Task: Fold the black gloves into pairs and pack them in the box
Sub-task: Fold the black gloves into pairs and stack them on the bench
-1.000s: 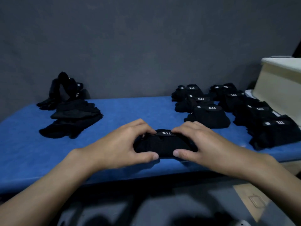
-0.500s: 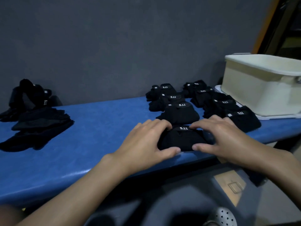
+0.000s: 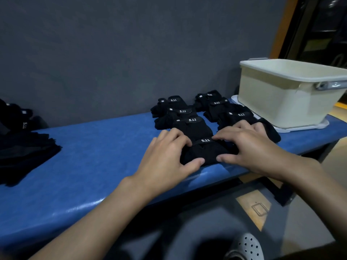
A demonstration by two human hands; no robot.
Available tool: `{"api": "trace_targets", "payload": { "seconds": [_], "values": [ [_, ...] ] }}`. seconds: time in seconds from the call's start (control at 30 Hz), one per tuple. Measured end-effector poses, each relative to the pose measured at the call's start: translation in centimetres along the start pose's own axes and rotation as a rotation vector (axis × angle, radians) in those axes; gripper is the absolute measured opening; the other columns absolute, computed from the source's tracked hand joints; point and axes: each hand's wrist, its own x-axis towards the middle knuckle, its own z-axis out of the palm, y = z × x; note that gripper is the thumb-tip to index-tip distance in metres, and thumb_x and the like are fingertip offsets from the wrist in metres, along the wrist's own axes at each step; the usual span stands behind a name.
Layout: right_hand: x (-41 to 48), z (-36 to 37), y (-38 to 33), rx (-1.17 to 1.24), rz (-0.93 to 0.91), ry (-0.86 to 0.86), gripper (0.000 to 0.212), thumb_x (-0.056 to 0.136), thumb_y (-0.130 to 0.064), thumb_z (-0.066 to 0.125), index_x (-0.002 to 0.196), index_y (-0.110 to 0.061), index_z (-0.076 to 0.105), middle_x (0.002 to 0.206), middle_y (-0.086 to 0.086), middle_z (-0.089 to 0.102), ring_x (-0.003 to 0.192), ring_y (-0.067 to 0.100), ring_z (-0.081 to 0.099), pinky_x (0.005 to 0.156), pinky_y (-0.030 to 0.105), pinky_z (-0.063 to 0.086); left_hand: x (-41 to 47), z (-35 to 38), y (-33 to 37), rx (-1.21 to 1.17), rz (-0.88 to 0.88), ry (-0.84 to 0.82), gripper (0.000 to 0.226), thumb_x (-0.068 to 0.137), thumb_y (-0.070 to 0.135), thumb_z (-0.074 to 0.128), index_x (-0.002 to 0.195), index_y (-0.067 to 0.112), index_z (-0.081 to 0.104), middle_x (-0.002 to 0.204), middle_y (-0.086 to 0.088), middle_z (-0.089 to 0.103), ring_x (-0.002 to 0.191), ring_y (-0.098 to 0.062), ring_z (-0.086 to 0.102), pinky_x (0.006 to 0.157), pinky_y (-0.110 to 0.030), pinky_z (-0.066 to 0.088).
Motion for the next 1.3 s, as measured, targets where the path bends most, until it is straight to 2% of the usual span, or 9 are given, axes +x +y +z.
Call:
{"api": "trace_targets", "payload": {
  "seconds": [0.33,0.43,0.53,0.7,0.97,1.3],
  "values": [
    [0.3,0.2,0.1,-0.024,0.001,-0.043,0.056,0.084,-0.059,0.062,0.136,-0.043,0.049,0.129,-0.032,0.047,0.11,0.004,0.028,0.099,0.036,0.022,0.1,0.1,0.1,0.086,-0.028,-0.055,0.066,0.072,0.074,0.04,0.111,0.026,0.064,0.107,0.015,0.052,0.104,-0.011,0.045,0.093,-0.035,0.041],
    [0.3,0.2,0.1,-0.017,-0.003,-0.045,0.057,0.084,-0.059,0.061,0.137,-0.043,0.048,0.13,-0.031,0.046,0.11,0.004,0.028,0.098,0.035,0.022,0.1,0.1,0.1,0.083,-0.031,-0.07,0.059,0.077,0.07,0.051,0.112,0.025,0.064,0.109,0.014,0.053,0.104,-0.013,0.046,0.094,-0.036,0.041],
    [0.2,0.3,0.1,0.015,0.001,-0.027,0.058,0.084,-0.057,0.063,0.138,-0.041,0.048,0.13,-0.031,0.046,0.109,0.003,0.028,0.097,0.034,0.021,0.0,0.1,0.0,0.08,-0.019,-0.058,0.053,0.082,0.065,0.056,0.115,0.024,0.063,0.111,0.014,0.056,0.103,-0.011,0.047,0.093,-0.033,0.039],
    [-0.1,0.3,0.1,0.053,-0.006,0.028,0.061,0.083,-0.053,0.067,0.139,-0.04,0.047,0.129,-0.029,0.046,0.113,0.002,0.029,0.093,0.03,0.018,-0.2,-0.2,0.0,0.01,-0.032,-0.008,0.058,0.076,0.071,0.043,0.106,0.027,0.064,0.1,0.016,0.058,0.092,-0.01,0.05,0.084,-0.032,0.043],
    [-0.4,-0.1,0.2,0.069,0.0,0.105,0.061,0.081,-0.051,0.069,0.137,-0.039,0.048,0.126,-0.024,0.05,0.114,0.004,0.033,0.096,0.035,0.023,-0.3,-0.6,0.1,-0.044,-0.02,0.057,0.044,0.077,0.065,0.054,0.102,0.029,0.06,0.099,0.017,0.054,0.094,-0.011,0.052,0.085,-0.037,0.047],
    [0.6,-0.7,-1.0,0.121,-0.061,0.133,0.053,0.083,-0.05,0.068,0.132,-0.038,0.053,0.123,-0.027,0.049,0.115,0.004,0.034,0.091,0.029,0.019,-0.4,-3.3,-1.0,-0.04,-0.044,0.062,0.042,0.079,0.065,0.057,0.102,0.03,0.062,0.097,0.02,0.054,0.097,-0.008,0.052,0.088,-0.035,0.046]
  ]
}}
